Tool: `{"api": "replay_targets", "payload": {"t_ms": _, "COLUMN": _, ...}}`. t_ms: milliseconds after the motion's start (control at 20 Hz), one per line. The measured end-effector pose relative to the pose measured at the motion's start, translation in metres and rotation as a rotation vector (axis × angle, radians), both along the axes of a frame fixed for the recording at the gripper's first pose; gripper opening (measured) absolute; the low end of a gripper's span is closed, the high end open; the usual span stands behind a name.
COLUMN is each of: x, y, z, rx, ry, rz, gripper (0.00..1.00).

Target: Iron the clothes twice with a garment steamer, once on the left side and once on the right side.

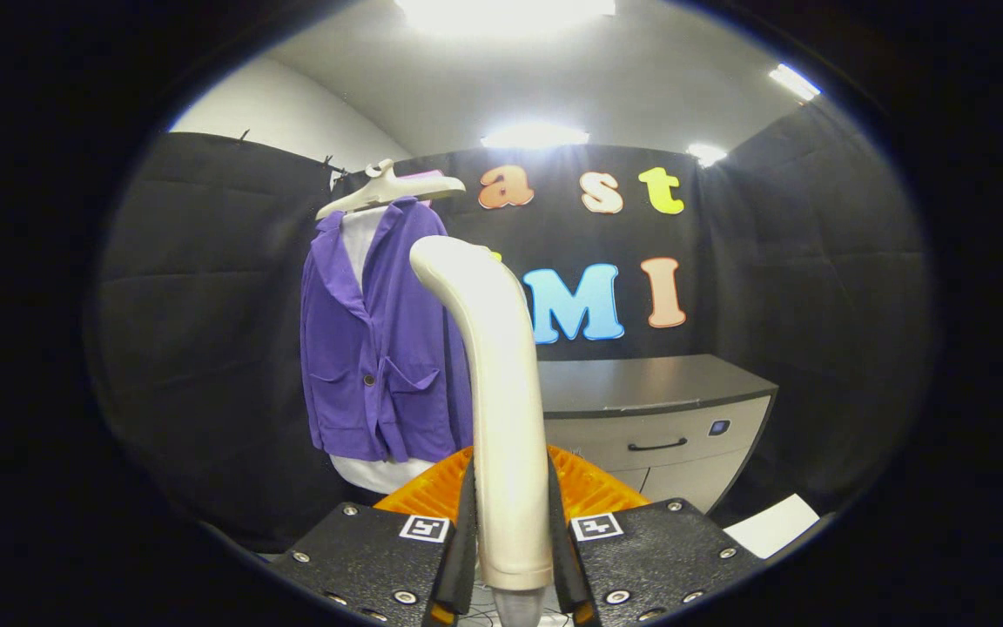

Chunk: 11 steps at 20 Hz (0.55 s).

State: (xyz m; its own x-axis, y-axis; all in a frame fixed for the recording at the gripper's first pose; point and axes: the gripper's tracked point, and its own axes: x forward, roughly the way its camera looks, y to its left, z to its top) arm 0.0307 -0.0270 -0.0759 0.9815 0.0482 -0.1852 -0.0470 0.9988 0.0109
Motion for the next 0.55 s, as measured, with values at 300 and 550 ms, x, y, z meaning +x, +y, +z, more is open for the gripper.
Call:
{"api": "replay_targets", "payload": {"t_ms": 300, "x": -0.011, "y": 0.011, "z": 0.02, "rx": -0.028, "ry": -0.114, "rz": -0.002, "gripper": 0.36}}
{"api": "replay_targets", "payload": {"t_ms": 550, "x": -0.022, "y": 0.01, "z": 0.025, "rx": -0.022, "ry": -0.14, "rz": -0.023, "gripper": 0.36}}
